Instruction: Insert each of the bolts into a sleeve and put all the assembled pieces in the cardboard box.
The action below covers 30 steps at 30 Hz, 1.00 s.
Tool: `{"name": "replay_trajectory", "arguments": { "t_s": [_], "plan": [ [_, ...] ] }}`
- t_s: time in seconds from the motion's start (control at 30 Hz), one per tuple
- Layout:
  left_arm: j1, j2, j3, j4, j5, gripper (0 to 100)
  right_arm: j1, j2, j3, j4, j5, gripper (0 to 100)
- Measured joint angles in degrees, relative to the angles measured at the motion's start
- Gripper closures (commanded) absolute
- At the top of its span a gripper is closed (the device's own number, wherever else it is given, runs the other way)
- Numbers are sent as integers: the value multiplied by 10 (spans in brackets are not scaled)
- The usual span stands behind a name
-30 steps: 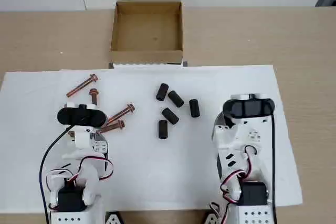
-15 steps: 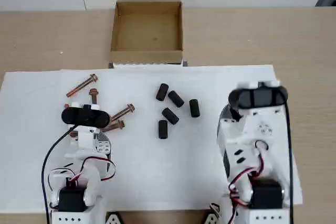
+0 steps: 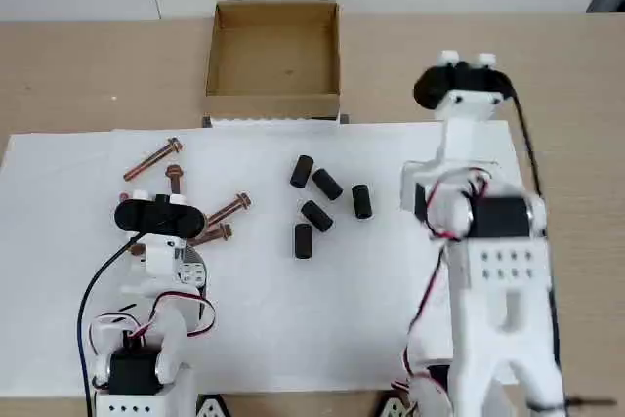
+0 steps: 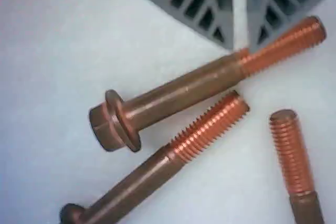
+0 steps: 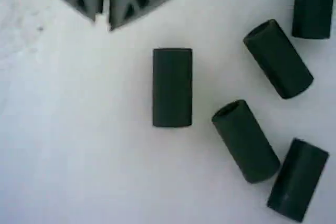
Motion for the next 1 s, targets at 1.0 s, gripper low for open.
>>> {"name": "replay_trajectory", "arguments": {
  "t_s": [1.0],
  "plan": [
    [0,0,0,0,0,989,-126,316,-96,-2,37,877]
  ]
}}
